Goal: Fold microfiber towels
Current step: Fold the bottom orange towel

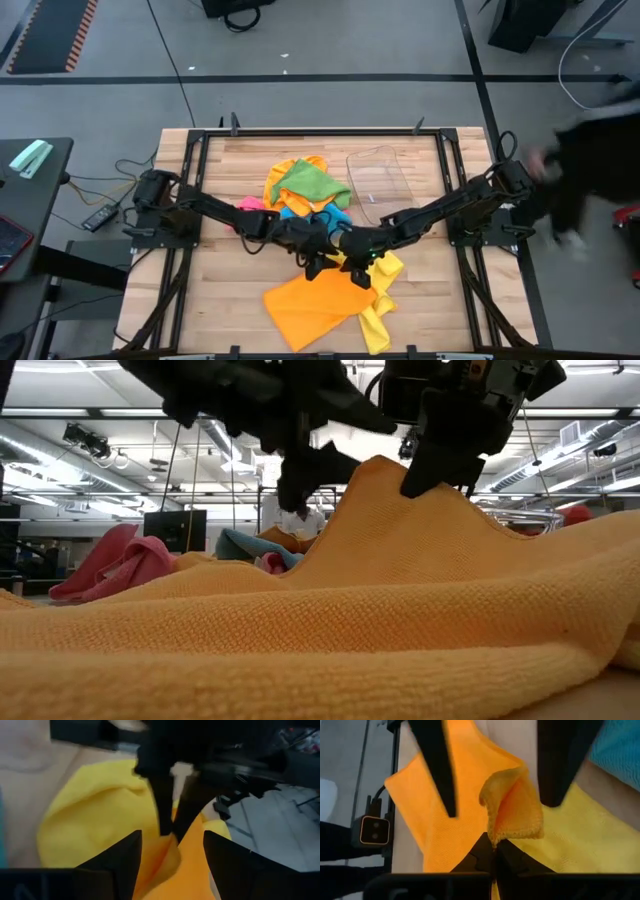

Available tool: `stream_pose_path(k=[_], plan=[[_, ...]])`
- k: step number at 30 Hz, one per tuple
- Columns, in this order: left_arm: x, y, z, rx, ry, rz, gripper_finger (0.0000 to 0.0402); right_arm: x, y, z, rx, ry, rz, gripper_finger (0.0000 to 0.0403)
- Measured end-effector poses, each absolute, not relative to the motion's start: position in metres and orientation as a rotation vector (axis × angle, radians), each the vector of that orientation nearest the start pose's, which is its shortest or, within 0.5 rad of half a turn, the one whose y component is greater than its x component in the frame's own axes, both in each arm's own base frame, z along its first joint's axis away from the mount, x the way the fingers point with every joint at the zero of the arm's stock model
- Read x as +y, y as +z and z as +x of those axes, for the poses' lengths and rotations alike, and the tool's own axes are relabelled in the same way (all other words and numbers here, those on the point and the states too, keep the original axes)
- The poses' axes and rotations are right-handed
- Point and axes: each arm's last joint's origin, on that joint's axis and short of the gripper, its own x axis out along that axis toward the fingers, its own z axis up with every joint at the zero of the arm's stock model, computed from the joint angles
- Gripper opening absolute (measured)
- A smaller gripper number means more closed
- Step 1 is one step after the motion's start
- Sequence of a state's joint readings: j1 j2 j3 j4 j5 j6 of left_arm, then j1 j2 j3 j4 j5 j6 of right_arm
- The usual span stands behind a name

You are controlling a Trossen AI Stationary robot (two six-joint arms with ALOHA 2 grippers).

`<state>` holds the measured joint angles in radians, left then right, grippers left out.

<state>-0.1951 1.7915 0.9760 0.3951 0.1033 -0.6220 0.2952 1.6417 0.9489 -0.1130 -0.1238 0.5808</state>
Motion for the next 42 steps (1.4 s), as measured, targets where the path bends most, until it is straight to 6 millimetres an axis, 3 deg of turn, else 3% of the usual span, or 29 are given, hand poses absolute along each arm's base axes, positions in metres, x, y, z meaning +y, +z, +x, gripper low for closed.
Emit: stream_pose_path(k=[7,19,24,30,37,42], plan=[[-0.073,0.172,0.377,0.518,-0.256,-0.673,0.0219,0.103,0.187,0.316,0.891,0.174,0.427,0.0008],[-0.073,0.166,0.375,0.578,-0.268,-0.642,0.0203,0.105,0.187,0.316,0.894,0.157,0.432,0.0008],[-0.073,0.166,0.375,0.576,-0.275,-0.625,0.0187,0.106,0.199,0.322,0.861,0.160,0.408,0.0008],[-0.073,0.168,0.376,0.551,-0.287,-0.605,0.0141,0.105,0.209,0.326,0.854,0.131,0.368,0.0008],[-0.072,0.169,0.376,0.541,-0.289,-0.591,0.0034,0.105,0.211,0.326,0.879,0.099,0.359,0.0013],[-0.066,0.168,0.377,0.546,-0.277,-0.603,0.0026,0.103,0.210,0.326,0.889,0.082,0.374,0.0037]])
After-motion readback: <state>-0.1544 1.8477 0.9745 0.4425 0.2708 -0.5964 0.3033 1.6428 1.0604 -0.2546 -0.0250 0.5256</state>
